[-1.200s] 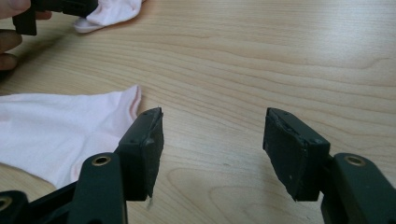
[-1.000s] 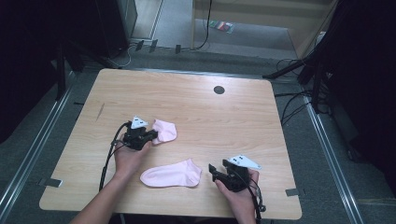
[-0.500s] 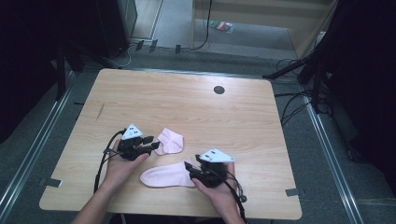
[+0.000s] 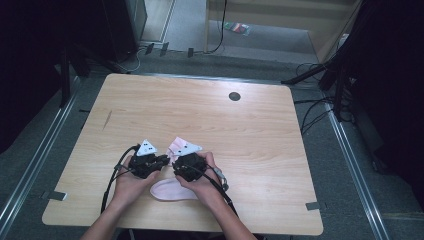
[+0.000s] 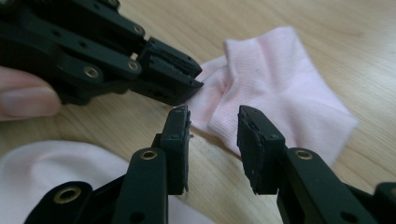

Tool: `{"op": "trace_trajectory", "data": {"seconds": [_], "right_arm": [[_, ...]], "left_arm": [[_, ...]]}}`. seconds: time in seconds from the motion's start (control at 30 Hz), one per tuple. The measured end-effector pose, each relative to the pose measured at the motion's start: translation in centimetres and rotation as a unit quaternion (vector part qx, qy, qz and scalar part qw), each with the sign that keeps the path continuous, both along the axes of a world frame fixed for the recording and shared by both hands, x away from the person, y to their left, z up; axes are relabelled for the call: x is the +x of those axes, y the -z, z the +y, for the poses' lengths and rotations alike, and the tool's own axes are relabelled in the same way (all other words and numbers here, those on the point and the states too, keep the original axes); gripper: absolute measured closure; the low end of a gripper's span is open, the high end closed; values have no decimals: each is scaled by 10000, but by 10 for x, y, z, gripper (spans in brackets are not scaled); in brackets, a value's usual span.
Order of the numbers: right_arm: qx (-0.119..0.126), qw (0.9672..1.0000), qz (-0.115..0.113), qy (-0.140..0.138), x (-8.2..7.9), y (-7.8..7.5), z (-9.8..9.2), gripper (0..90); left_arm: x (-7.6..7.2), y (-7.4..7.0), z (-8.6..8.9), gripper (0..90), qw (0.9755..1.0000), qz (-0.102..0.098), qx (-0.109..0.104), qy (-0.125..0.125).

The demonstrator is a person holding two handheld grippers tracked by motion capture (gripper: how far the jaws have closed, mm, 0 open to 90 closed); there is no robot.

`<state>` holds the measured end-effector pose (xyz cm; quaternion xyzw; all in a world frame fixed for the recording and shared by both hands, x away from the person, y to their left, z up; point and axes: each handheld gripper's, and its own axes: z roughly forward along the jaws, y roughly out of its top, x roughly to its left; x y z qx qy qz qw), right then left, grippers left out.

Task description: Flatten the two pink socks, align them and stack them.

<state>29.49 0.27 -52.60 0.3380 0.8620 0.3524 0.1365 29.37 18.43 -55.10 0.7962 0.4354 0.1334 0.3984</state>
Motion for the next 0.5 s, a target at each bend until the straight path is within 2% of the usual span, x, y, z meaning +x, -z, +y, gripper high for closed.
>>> {"op": "trace_trajectory", "data": {"seconds": [0.03, 0.1, 0.17, 0.3, 0.33, 0.4, 0.43, 0.5], "right_arm": [[-120, 9999, 38, 29, 3, 4, 3, 673], [-220, 9997, 79, 57, 8, 8, 4, 764], [-200, 9996, 161, 101, 11, 9, 3, 879], [204, 9988, 287, 337, 15, -1, -10, 900], [204, 9988, 287, 337, 15, -1, -10, 900], [541, 9964, 367, 542, 19, -10, -20, 900], [675, 9950, 301, 678, 23, -18, -29, 900], [738, 9941, 295, 735, 25, -21, -33, 900]], "left_arm": [[0, 0, 1, 846, 10000, 33, -54, -26], [1, 1, 1, 880, 9999, 75, -122, 39], [1, 1, 1, 900, 9999, 77, -144, 41], [2, 1, 2, 900, 9998, 117, -170, 64], [2, 1, 2, 900, 9997, 120, -195, 58], [3, 1, 3, 900, 9997, 147, -190, 93], [3, 0, 3, 900, 9997, 146, -179, 89], [2, 0, 3, 900, 9999, 127, -105, 52]]}}
